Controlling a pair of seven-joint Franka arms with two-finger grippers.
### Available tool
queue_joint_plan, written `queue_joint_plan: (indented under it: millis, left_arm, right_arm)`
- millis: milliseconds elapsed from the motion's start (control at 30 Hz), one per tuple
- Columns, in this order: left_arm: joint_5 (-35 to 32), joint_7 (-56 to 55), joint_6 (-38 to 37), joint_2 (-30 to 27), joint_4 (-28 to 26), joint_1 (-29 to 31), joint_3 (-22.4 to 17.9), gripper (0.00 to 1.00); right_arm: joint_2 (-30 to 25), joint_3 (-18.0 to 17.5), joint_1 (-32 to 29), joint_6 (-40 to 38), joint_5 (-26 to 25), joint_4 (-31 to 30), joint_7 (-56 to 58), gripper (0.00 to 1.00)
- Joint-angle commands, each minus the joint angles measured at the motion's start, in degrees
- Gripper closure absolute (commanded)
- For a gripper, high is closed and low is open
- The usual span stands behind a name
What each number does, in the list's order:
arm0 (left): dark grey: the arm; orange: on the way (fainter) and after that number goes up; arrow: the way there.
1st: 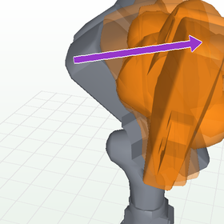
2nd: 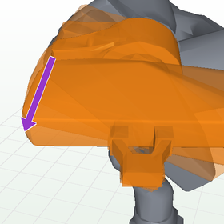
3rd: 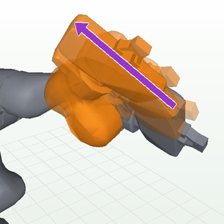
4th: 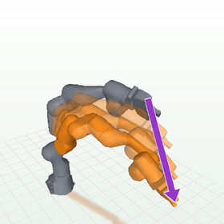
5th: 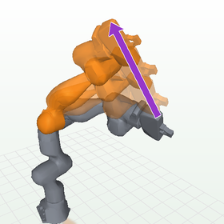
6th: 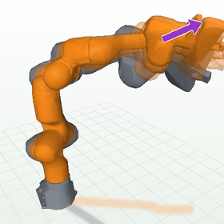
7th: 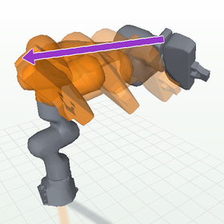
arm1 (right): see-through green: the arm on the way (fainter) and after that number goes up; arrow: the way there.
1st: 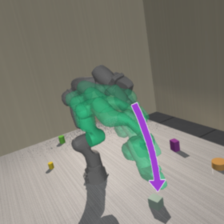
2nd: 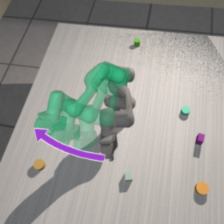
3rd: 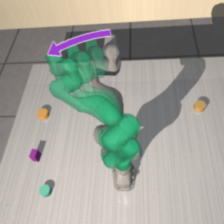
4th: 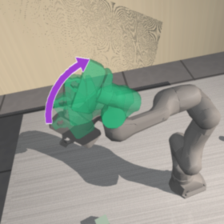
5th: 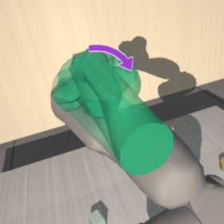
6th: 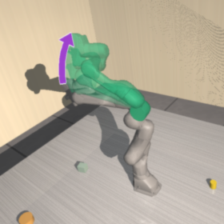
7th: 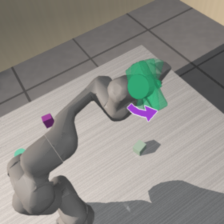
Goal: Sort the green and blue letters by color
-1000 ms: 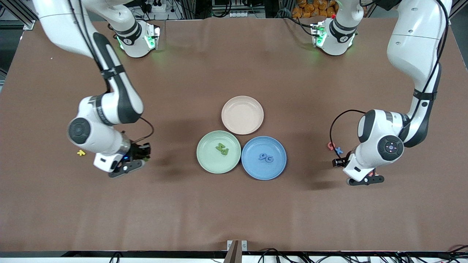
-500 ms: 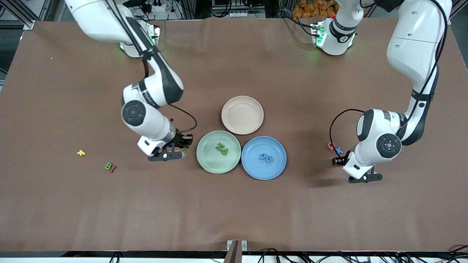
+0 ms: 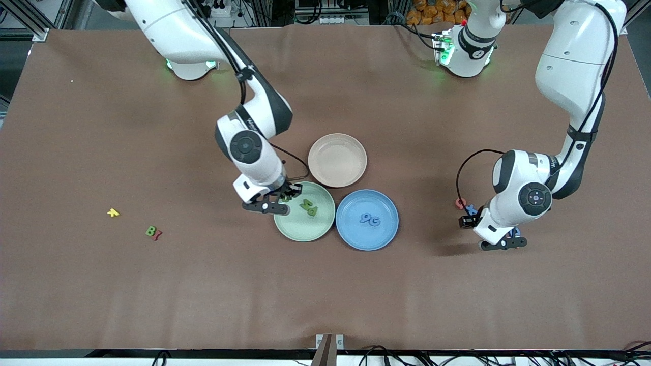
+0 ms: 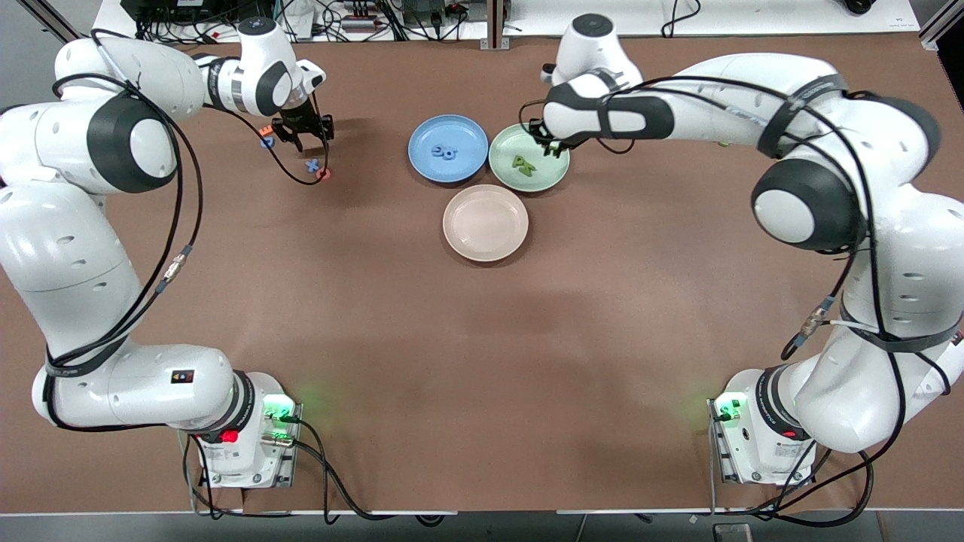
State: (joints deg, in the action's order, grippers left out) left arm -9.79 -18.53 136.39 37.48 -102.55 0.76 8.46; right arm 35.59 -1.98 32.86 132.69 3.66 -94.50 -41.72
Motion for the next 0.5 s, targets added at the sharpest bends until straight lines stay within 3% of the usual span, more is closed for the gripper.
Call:
queue_joint_plan:
  millis: [0, 233, 367, 467]
  left_arm:
    - [-1.0, 0.1, 2.1, -1.5, -3.2, 0.8, 0.2, 0.32]
    - [-1.0, 0.0, 3.4, -2.6, -5.5, 0.8, 0.2, 0.32]
    - [-1.0, -0.1, 3.5, -3.1, -6.3, 0.8, 0.2, 0.32]
    - [-1.0, -0.2, 3.5, -3.3, -6.3, 0.8, 0.2, 0.32]
  right_arm:
    - [5.8, 0.1, 1.5, 0.7, -1.9, 6.1, -6.4, 1.00]
    - [8.3, 0.2, 2.4, 3.3, -2.6, 7.1, -7.2, 0.99]
    - [8.3, 0.2, 2.3, 3.2, -2.7, 7.1, -7.2, 0.75]
    - [8.1, 0.2, 2.1, 3.1, -2.5, 7.1, -7.2, 0.36]
